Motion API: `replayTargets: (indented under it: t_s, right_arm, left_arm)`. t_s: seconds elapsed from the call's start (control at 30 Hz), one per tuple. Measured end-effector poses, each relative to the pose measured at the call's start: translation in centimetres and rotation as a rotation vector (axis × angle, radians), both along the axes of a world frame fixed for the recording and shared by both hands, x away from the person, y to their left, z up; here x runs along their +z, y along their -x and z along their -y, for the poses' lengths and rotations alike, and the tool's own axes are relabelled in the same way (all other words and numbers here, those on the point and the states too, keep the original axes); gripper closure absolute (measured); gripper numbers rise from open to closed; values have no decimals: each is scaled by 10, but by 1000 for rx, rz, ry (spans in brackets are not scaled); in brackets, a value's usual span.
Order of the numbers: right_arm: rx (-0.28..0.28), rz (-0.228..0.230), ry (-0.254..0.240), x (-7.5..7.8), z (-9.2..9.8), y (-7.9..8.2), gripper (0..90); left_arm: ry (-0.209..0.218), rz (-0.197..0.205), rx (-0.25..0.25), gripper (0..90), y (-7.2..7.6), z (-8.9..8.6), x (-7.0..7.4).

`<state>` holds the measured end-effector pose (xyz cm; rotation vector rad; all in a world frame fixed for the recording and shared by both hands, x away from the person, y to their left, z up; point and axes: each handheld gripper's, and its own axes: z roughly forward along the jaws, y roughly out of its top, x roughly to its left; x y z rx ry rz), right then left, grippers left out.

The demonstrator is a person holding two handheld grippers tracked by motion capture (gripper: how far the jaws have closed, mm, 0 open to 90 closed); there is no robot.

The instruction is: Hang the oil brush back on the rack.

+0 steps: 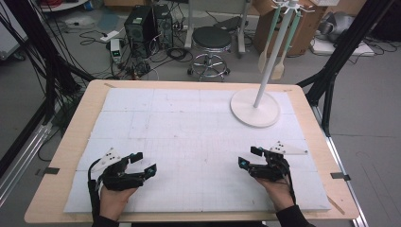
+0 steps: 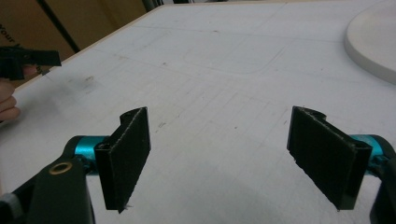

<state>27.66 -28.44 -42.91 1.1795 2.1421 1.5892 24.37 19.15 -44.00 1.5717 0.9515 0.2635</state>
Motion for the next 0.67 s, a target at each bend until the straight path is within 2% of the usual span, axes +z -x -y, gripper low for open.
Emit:
replayTargets:
  t_s: [0.2, 0.33, 0.43, 0.67]
  right_arm:
    - [-3, 8, -26, 2, 1, 2, 209]
    - [-7, 26, -25, 2, 1, 2, 209]
    - [-8, 27, -25, 3, 1, 3, 208]
    - [-9, 27, -29, 3, 1, 3, 209]
  left_arm:
    - [-4, 3, -2, 179, 0, 0, 0]
    - [-4, 7, -5, 179, 0, 0, -1]
    - [-11, 25, -11, 178, 0, 0, -1]
    - [-8, 36, -12, 177, 1, -1, -1]
